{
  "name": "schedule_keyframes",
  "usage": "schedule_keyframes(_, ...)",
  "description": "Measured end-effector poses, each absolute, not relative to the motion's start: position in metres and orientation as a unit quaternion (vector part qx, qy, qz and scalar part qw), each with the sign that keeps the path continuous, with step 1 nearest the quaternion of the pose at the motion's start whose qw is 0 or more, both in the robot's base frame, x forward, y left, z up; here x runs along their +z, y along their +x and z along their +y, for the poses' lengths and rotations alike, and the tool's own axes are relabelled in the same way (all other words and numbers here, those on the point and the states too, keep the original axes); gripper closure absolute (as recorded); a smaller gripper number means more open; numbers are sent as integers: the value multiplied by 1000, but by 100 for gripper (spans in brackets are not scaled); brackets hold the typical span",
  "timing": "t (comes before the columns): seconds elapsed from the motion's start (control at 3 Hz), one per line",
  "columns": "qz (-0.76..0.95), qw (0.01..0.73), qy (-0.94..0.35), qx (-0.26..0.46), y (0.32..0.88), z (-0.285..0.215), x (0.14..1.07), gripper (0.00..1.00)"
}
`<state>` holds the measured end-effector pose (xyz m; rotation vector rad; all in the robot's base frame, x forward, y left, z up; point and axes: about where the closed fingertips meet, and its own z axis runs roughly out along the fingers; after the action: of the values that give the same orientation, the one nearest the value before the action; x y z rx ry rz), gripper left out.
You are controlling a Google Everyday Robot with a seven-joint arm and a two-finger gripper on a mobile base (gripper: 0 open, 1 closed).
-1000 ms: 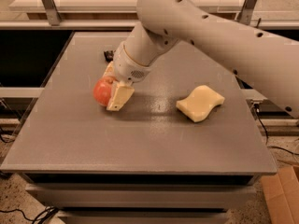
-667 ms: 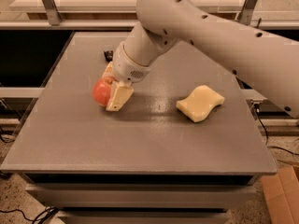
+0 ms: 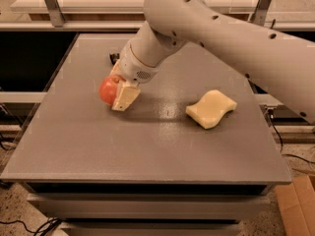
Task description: Move apple near rxbar chocolate
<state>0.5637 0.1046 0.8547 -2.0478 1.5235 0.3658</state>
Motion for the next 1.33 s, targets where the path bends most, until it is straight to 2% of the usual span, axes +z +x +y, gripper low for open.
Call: schedule_keyframes(1.33,607,309,-725,103,646,102,856,100)
